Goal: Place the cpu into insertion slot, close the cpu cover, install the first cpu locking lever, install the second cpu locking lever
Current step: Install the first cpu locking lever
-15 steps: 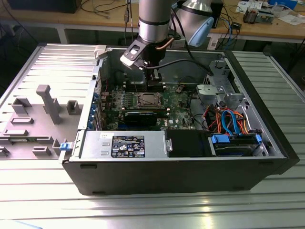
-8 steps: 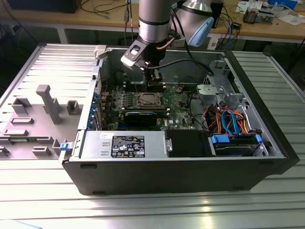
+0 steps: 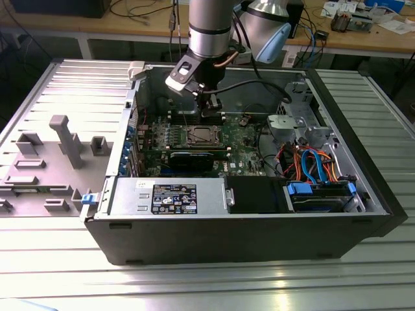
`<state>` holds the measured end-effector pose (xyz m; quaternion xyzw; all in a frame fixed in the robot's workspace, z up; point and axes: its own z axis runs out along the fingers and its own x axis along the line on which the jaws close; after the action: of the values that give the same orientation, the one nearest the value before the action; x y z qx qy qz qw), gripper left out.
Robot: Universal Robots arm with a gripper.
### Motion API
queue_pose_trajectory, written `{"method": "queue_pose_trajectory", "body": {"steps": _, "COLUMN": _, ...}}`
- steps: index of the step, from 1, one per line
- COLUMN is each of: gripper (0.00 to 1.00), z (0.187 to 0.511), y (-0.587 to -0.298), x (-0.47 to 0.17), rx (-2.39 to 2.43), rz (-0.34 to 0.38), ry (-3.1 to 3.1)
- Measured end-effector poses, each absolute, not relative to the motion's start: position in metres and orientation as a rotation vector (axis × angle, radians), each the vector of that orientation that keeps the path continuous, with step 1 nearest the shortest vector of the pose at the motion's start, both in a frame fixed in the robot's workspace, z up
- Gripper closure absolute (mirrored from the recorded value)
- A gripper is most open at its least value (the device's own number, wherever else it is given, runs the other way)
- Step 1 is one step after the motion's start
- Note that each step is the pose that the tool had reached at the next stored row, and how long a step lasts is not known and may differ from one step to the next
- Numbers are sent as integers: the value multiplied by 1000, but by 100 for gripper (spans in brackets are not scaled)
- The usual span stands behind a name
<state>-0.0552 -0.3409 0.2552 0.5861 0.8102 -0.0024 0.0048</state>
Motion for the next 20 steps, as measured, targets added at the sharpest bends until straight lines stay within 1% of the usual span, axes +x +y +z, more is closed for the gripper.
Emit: {"method": "queue_pose_trajectory", "body": {"steps": 20, "gripper": 89, "z": 255, "y": -341, "x": -55, "rx": 1711, "rz": -7, "ry": 2623}}
